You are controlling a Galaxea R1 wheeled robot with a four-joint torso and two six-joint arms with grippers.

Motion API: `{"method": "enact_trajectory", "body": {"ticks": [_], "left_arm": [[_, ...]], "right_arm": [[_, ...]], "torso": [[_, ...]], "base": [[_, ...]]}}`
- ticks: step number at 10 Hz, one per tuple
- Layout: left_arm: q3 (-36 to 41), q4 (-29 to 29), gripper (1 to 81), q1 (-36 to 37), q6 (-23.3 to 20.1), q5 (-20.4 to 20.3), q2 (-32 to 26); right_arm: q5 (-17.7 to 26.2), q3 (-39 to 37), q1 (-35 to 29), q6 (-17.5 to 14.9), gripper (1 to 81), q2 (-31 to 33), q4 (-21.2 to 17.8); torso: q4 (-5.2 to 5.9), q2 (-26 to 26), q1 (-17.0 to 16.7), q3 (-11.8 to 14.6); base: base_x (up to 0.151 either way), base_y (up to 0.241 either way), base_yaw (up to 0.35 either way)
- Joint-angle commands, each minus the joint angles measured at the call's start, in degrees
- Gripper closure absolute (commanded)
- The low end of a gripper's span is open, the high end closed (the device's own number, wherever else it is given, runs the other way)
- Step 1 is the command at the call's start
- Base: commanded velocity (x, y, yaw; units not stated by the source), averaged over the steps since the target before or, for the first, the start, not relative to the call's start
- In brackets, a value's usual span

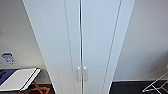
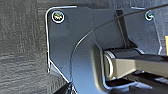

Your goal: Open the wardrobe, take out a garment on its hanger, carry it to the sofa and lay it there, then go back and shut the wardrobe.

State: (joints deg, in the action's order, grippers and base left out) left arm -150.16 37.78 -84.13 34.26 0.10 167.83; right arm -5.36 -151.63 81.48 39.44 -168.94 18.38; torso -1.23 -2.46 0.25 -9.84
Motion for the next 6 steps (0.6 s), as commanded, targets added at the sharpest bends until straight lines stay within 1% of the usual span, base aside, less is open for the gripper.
{"method": "enact_trajectory", "body": {"ticks": [1, 5, 6], "left_arm": [[-3.12, 3.35, 1.0, 0.5, -0.77, 1.48, 2.69], [-5.49, 2.91, 1.0, 0.5, -0.51, 2.19, 7.79], [-5.58, 2.74, 1.0, 0.5, -0.42, 2.18, 8.49]], "right_arm": [[1.58, -7.98, 6.02, -1.73, 1.0, -9.43, 14.39], [1.67, -6.31, 8.57, -1.9, 1.0, -9.51, 14.66], [1.67, -6.13, 9.01, -2.17, 1.0, -9.43, 15.45]], "torso": [[0.0, 0.0, 0.0, 0.0], [0.0, -0.02, -0.09, 0.05], [0.0, -0.02, -0.09, 0.05]], "base": [[0.0, 0.0, 0.0], [0.0, 0.0, 0.0], [0.0, 0.0, 0.0]]}}
